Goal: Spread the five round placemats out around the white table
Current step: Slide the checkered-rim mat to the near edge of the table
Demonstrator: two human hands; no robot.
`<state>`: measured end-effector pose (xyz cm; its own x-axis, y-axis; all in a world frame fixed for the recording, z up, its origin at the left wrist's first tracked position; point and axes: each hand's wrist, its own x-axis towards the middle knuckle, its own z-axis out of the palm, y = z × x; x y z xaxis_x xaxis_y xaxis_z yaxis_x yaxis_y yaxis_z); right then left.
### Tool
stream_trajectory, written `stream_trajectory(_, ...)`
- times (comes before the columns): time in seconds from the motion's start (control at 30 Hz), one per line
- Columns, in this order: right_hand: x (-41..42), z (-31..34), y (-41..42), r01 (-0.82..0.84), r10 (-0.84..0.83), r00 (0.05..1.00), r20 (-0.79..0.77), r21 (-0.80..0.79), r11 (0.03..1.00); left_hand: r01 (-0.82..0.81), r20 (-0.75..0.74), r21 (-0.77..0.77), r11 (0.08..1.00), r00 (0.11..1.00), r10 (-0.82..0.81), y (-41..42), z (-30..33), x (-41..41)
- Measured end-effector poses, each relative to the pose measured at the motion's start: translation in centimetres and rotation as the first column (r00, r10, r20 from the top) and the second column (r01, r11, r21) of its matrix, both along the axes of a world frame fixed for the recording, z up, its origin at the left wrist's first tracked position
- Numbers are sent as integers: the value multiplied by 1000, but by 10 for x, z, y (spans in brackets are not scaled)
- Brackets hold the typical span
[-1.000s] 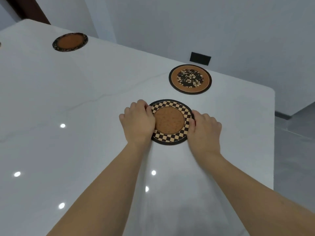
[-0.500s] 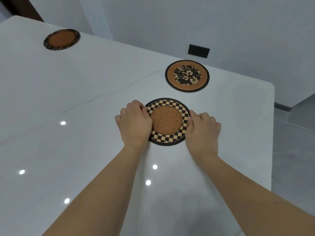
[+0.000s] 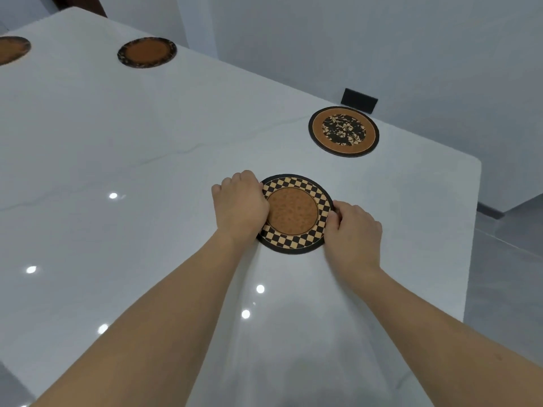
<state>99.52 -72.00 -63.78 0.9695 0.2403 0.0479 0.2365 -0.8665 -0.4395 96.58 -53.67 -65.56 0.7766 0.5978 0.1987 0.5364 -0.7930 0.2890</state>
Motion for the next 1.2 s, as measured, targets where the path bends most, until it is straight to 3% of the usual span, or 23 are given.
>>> stream_trajectory(0.3, -50, 20, 8, -74, 84, 968, -236, 53, 996, 2, -77, 18, 1000, 997, -1, 13, 6, -70)
stream_trajectory(0.63, -97, 40, 33, -154, 71, 842, -534, -113, 982, 4, -96, -102, 995, 995, -14, 35, 20, -157)
stream_trajectory(1.2, -180, 50, 62, -311, 134, 638, -758, -95, 945, 50, -91, -318, 947, 992, -83, 69, 26, -274)
